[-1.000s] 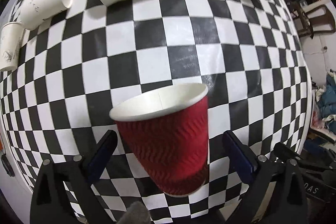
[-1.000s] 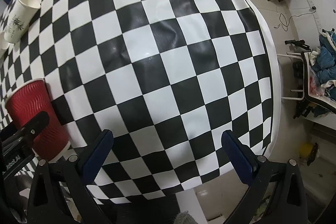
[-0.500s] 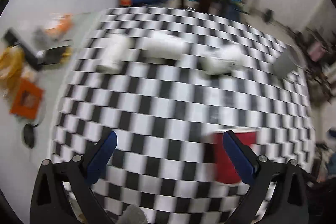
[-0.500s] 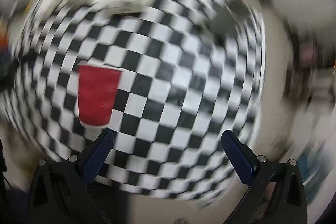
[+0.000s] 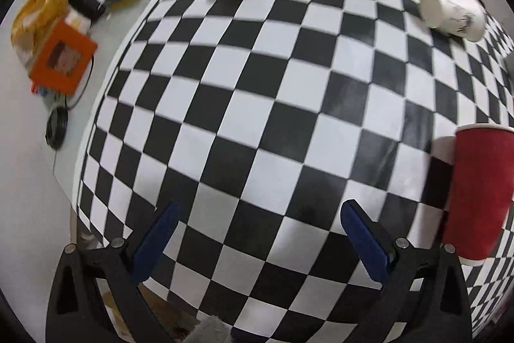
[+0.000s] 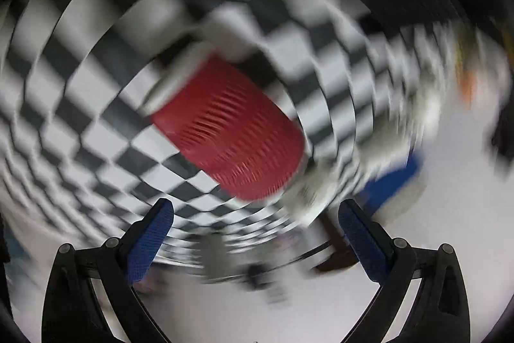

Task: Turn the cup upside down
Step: 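Grasp the red cup with the right gripper while the left gripper releases it, then rotate the red cup mouth-down with the right gripper and lower it onto the table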

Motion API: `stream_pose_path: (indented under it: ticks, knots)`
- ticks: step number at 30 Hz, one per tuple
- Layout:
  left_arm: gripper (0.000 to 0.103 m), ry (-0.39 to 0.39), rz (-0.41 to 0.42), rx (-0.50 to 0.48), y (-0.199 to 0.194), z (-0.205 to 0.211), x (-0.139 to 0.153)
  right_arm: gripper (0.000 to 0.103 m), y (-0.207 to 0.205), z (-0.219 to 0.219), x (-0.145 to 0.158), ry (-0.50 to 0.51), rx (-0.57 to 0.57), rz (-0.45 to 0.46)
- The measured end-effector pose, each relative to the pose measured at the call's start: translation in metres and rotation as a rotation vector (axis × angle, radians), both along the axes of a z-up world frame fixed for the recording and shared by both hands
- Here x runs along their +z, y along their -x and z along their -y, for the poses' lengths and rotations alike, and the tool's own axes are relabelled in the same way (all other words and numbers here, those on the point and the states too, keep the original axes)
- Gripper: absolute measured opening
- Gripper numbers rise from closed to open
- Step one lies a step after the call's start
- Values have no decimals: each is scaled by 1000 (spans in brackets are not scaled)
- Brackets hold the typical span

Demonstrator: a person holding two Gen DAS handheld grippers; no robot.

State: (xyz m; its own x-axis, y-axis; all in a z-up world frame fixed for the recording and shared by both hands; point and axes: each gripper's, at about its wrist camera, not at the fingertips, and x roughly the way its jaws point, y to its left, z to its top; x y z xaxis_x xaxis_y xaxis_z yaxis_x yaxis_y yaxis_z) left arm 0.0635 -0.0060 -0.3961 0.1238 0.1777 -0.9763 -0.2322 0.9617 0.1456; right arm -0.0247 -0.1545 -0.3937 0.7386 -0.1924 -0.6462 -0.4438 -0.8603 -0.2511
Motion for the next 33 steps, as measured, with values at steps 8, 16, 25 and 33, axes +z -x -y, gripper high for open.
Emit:
stream_pose_path:
  ticks: [8,16,25,33]
  knots:
    - [103,16,-14,53,5,-14,-11,79,-2,28,-51,263,446,-21]
    - [103,0,4,43,-6,-25,-5,78,-8,8,-40,166,177,-83]
    - [103,-29,46,-27,-33,-15,19,78,-125,-40,3,-200,-1069,-197]
    - [103,-22,50,-86,-51,-2,26,79,-206,22,12,-493,-1912,-267]
